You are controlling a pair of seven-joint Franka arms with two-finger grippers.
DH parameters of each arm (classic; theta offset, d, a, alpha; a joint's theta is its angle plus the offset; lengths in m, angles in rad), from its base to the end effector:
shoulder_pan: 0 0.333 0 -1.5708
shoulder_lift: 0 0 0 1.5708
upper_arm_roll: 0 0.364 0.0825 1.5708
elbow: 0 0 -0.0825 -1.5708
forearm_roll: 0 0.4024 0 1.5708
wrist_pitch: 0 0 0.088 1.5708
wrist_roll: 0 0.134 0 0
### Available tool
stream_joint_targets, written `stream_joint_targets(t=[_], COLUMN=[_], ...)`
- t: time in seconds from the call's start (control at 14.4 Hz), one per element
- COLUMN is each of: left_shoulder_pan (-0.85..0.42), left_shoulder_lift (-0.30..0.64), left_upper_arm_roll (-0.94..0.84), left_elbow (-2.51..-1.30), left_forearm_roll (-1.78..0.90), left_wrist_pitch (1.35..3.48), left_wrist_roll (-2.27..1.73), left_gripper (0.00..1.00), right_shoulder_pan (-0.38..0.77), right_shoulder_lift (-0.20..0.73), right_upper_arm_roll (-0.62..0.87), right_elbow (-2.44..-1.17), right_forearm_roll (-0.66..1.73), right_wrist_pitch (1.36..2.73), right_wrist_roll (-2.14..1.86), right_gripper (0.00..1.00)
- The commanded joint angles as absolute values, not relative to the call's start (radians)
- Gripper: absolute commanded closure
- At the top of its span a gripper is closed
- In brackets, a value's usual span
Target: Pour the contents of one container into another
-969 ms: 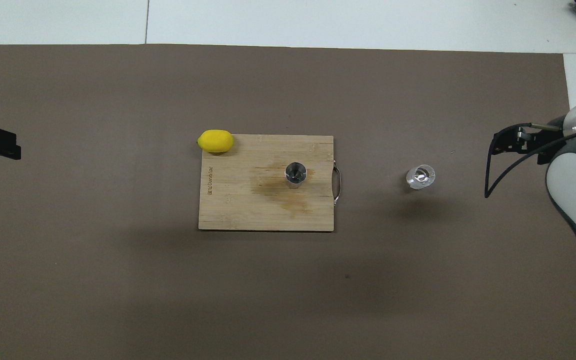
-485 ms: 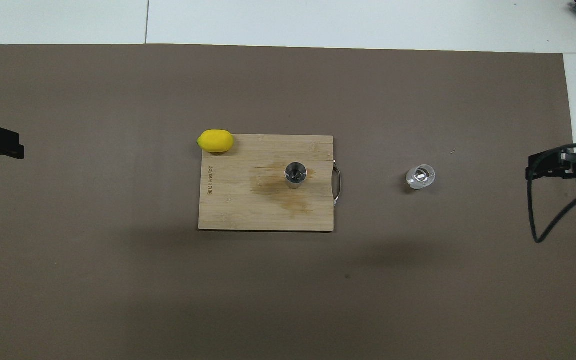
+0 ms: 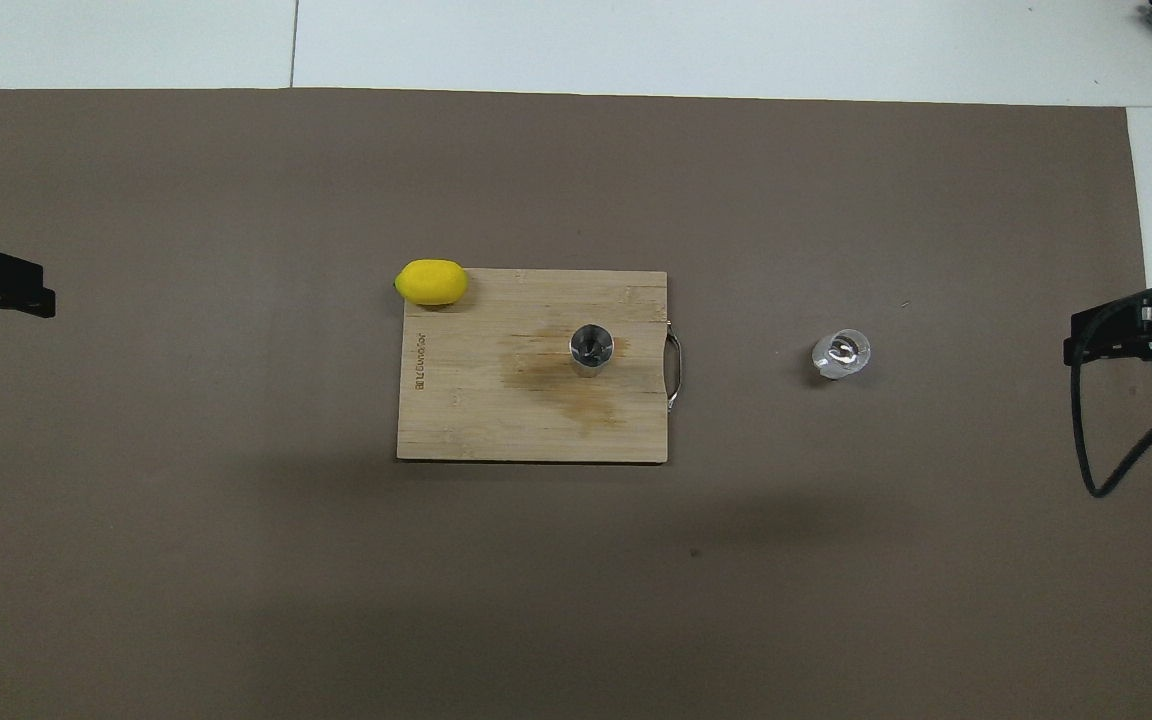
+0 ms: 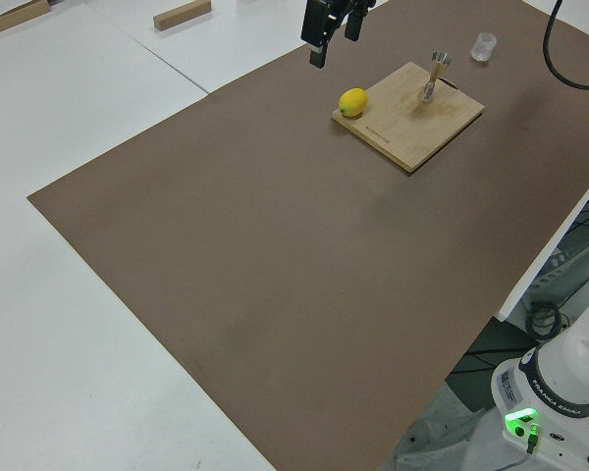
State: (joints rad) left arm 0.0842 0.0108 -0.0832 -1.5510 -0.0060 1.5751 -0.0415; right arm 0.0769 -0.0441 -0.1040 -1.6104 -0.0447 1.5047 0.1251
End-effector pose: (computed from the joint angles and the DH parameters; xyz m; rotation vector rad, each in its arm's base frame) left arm 0.5778 0.0001 0.6494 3.1337 0.0666 0.0207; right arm 0.5476 -0.0225 0.6454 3.0880 -0.2375 -0.0926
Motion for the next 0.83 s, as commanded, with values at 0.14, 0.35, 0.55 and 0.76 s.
stream_joint_targets(t=[0.14, 0.35, 0.55, 0.76], left_shoulder_pan=[0.078, 0.086, 0.083, 0.08], left_shoulder_lift=[-0.008, -0.009, -0.009, -0.009], left_upper_arm_roll=[-0.074, -0.074, -0.074, -0.074], left_elbow=[-1.563, -1.563, -1.563, -1.563], left_forearm_roll=[-0.015, -0.015, -0.015, -0.015], left_wrist_pitch=[1.565, 1.565, 1.565, 1.565], left_wrist_roll=[-0.049, -0.049, -0.049, -0.049], left_gripper=[0.0, 0.0, 0.0, 0.0], right_shoulder_pan=[0.083, 0.081, 0.072, 0.071], right_shoulder_lift=[-0.044, -0.044, -0.052, -0.058], right_upper_arm_roll=[-0.098, -0.094, -0.095, -0.095], right_elbow=[-1.606, -1.597, -1.606, -1.618], right_forearm_roll=[-0.044, -0.046, -0.044, -0.043], right_wrist_pitch=[1.496, 1.48, 1.482, 1.48], right_wrist_roll=[0.094, 0.062, 0.06, 0.061], right_gripper=[0.0, 0.0, 0.0, 0.0])
